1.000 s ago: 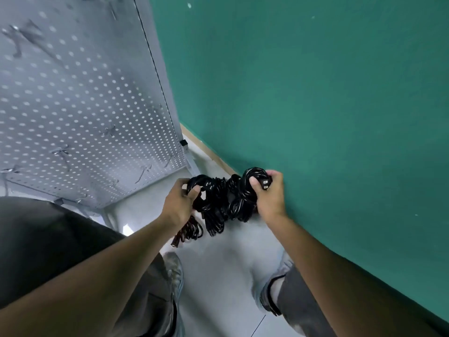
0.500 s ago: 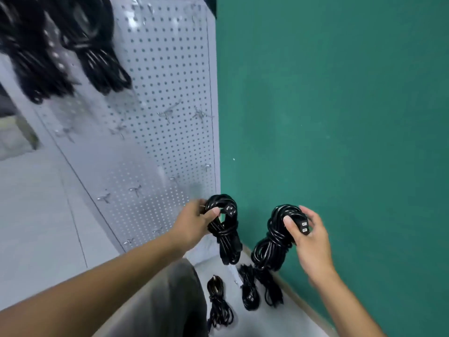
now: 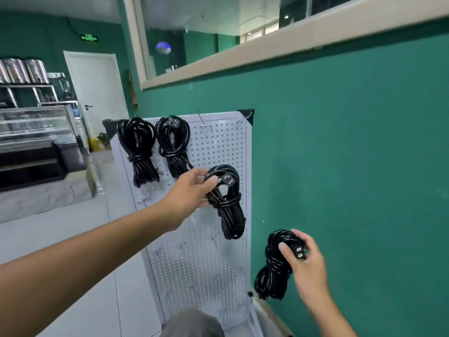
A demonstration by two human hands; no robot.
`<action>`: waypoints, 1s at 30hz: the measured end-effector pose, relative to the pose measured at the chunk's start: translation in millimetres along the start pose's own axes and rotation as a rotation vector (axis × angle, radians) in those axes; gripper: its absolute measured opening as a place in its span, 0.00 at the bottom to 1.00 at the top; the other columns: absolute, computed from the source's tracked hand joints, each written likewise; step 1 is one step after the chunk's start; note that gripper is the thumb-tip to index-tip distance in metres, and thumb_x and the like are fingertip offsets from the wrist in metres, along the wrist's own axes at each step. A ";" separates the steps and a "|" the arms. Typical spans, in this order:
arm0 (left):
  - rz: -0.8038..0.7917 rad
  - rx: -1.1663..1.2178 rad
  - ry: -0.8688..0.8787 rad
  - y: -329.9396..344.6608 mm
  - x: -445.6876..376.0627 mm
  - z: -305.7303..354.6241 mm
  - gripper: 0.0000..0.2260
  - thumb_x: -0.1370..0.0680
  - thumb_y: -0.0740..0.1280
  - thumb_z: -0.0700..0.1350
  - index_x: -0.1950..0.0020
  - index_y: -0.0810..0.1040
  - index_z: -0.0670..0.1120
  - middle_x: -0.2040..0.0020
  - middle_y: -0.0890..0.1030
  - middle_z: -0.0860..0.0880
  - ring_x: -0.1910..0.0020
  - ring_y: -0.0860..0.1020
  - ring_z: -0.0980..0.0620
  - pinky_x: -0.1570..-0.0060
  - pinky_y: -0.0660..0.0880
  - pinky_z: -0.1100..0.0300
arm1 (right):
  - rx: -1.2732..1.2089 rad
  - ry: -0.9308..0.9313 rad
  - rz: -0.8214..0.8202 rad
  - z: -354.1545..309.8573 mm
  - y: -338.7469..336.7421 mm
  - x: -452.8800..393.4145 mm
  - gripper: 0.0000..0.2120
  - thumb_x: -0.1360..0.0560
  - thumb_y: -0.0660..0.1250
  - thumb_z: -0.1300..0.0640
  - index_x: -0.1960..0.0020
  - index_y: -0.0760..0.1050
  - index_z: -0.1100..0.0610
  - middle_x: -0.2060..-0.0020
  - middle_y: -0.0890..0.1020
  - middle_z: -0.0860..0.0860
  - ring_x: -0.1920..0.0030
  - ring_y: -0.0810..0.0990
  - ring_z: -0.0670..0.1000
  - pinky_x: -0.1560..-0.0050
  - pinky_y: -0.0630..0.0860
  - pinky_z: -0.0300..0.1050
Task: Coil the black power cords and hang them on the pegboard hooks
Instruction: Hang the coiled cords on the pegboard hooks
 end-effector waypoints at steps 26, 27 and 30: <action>0.023 0.156 0.039 16.2 -131.8 142.8 0.15 0.18 0.71 0.46 0.39 0.80 0.36 0.42 0.84 0.41 0.43 0.83 0.45 0.43 0.82 0.47 | 0.145 -0.218 -0.073 -181.9 -4.7 -81.6 0.19 0.27 0.77 0.61 0.41 0.77 0.45 0.46 0.84 0.47 0.45 0.83 0.51 0.36 0.77 0.56; 0.030 0.182 0.026 19.5 -137.8 142.9 0.15 0.19 0.72 0.46 0.38 0.79 0.36 0.41 0.83 0.41 0.43 0.83 0.45 0.43 0.83 0.47 | 0.152 -0.213 -0.069 -180.7 -5.7 -82.7 0.19 0.27 0.77 0.60 0.41 0.77 0.44 0.46 0.84 0.46 0.45 0.83 0.51 0.36 0.78 0.57; 0.050 0.232 0.001 28.7 -155.8 142.7 0.15 0.20 0.73 0.47 0.40 0.79 0.38 0.40 0.82 0.41 0.40 0.82 0.43 0.44 0.83 0.46 | 0.158 -0.201 -0.060 -175.7 -8.0 -84.7 0.19 0.27 0.77 0.60 0.41 0.77 0.44 0.47 0.84 0.46 0.45 0.83 0.51 0.36 0.78 0.58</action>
Point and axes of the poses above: each hand's wrist, its own x-axis away from the middle knuckle, its own y-axis out of the palm, z = x × y, the point moved 5 cm from there along -x, towards the middle knuckle
